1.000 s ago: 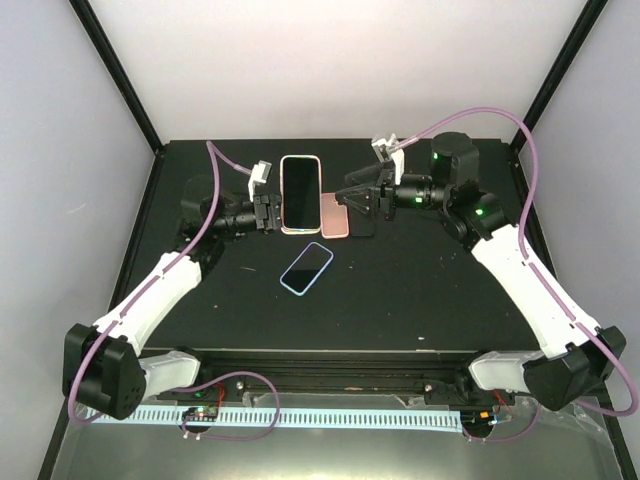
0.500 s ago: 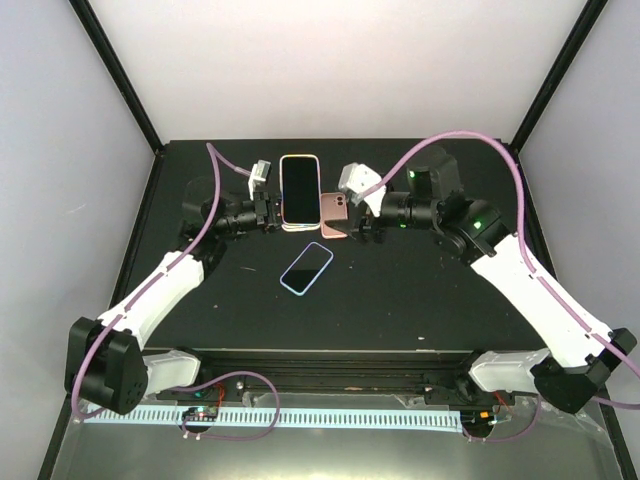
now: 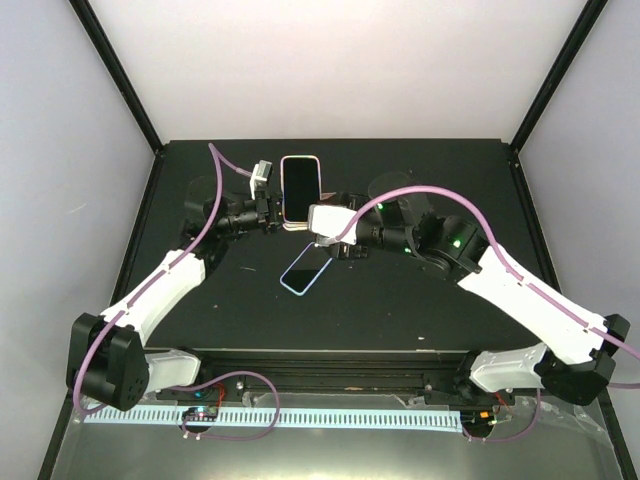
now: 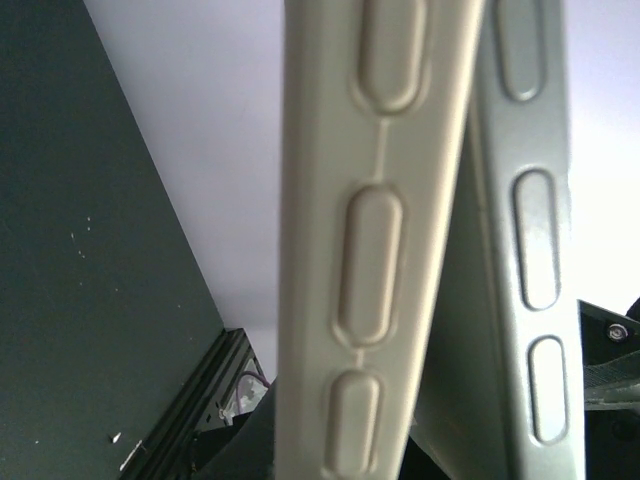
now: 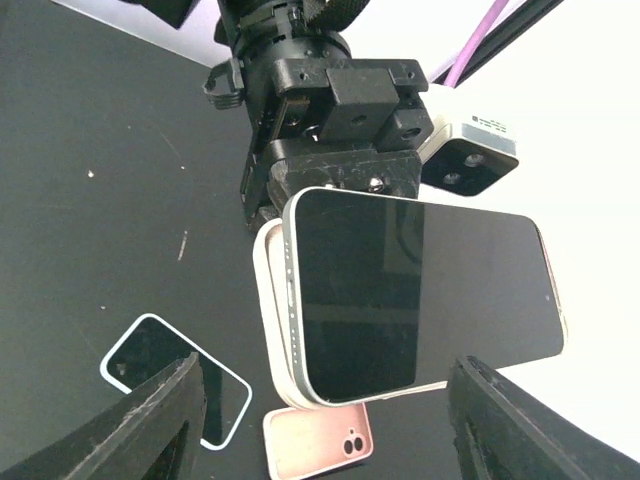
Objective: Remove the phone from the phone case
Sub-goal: Remove the phone case from the phone.
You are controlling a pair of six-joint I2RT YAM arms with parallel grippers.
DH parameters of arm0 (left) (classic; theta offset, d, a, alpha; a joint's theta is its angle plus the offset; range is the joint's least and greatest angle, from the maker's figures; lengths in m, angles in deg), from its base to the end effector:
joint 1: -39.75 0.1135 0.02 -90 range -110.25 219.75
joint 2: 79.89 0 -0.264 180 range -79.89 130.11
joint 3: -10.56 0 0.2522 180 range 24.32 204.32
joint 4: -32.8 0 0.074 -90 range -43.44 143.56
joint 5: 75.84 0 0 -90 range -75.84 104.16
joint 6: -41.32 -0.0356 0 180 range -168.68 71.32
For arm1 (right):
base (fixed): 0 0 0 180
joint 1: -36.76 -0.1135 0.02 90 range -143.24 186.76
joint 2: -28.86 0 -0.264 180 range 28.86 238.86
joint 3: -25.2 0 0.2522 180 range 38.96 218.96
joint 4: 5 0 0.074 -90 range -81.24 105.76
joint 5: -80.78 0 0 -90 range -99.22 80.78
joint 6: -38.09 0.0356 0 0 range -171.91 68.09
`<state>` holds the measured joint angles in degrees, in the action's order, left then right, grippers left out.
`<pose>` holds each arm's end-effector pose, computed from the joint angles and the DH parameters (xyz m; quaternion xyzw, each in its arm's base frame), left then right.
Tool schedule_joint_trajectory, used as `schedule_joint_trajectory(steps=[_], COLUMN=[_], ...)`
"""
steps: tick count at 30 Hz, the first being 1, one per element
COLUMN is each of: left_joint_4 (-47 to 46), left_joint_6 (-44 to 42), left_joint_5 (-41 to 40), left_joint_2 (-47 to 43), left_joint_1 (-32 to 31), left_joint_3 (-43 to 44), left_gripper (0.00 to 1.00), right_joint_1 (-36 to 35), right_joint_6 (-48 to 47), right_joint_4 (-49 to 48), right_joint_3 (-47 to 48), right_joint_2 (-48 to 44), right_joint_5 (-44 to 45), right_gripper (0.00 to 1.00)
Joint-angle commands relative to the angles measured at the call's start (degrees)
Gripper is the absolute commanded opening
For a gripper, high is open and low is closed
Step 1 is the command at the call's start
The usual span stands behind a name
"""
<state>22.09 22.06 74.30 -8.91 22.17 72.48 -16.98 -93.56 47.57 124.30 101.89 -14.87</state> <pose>0.2525 -0.1124 0.3260 0.0515 0.7001 -0.6829 0.2020 0.1553 0.2177 0.4280 -0.6456 0.5525 0.0970 0.5182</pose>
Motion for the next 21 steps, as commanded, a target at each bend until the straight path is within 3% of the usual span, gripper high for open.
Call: schedule_joint_trajectory(steps=[1,10,21], left_joint_4=[-3.96,-3.96,-3.52], left_joint_6=[0.76,1.95,2.41], left_joint_5=[-0.55,-0.6,-0.8], left_joint_2=[-0.45,-0.21,-0.06], left_joint_1=[0.54,0.45,0.52], left_joint_3=[0.63,0.46,0.1], left_gripper=[0.02,0.02,0.02], right_joint_1=[-1.78,-4.69,-5.02], right_joint_6=[-3.96,-7.85,-10.52], right_joint_4=[-2.82,-8.87,-17.32], right_joint_3=[-0.11,-3.4,-6.04], right_joint_2=[1.51,2.84,3.21], right_joint_5=[6.62,14.31,21.05], right_gripper=[0.67,0.63,0.47])
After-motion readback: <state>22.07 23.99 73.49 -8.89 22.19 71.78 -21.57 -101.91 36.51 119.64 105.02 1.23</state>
